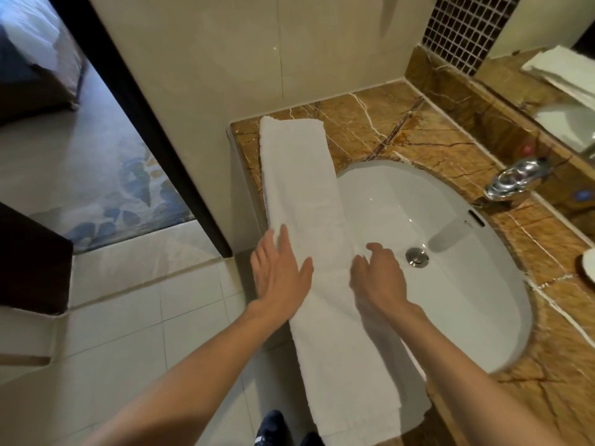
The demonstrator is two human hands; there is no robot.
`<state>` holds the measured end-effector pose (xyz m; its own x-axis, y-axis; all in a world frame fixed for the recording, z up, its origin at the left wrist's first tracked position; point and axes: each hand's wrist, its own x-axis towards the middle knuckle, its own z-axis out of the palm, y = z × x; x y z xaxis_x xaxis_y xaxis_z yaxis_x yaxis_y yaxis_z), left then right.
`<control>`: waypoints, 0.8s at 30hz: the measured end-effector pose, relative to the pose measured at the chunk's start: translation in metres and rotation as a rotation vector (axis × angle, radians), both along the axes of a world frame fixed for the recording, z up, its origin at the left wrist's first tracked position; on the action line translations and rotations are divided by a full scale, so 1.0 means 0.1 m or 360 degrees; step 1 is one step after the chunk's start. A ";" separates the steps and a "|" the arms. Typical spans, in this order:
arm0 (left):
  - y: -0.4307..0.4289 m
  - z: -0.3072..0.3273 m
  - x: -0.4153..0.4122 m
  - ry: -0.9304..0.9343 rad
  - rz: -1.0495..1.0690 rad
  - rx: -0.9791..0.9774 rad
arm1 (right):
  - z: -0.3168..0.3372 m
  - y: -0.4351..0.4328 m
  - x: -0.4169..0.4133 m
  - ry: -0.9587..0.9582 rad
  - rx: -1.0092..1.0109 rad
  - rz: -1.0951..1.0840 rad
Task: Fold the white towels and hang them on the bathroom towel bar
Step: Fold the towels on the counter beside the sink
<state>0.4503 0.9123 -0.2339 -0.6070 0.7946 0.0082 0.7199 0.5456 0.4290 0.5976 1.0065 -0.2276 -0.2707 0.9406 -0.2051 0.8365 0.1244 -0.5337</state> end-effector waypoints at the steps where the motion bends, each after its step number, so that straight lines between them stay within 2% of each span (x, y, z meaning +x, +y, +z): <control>1: 0.06 0.00 -0.01 0.0187 -0.0187 -0.0046 | 0.03 -0.02 -0.04 0.0029 0.0084 0.0142; 4: 0.25 -0.04 -0.04 0.0402 -0.0569 -0.0309 | 0.06 -0.05 -0.15 0.0003 0.0135 0.0607; 9: 0.34 -0.21 -0.08 0.0324 -0.0679 -0.0458 | -0.12 0.05 -0.18 -0.0235 0.0047 0.0822; 15: 0.34 -0.25 -0.02 0.0377 -0.0603 -0.0449 | -0.32 0.11 -0.15 -0.0319 -0.0019 0.0701; 19: 0.34 -0.26 -0.06 0.0313 -0.0687 -0.0388 | -0.27 0.14 -0.22 -0.0489 0.0103 0.0621; 22: 0.39 -0.26 -0.26 0.0212 -0.0716 -0.0271 | -0.16 0.21 -0.37 -0.0411 0.0235 0.0527; 24: 0.51 -0.24 -0.47 0.0346 -0.0601 -0.0282 | -0.12 0.28 -0.55 -0.0325 0.0315 0.0617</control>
<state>0.4035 0.9631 -0.2577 -0.2746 0.9601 -0.0527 0.9449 0.2796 0.1701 0.5428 1.0348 -0.2393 -0.5821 0.8045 -0.1178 0.7936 0.5306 -0.2977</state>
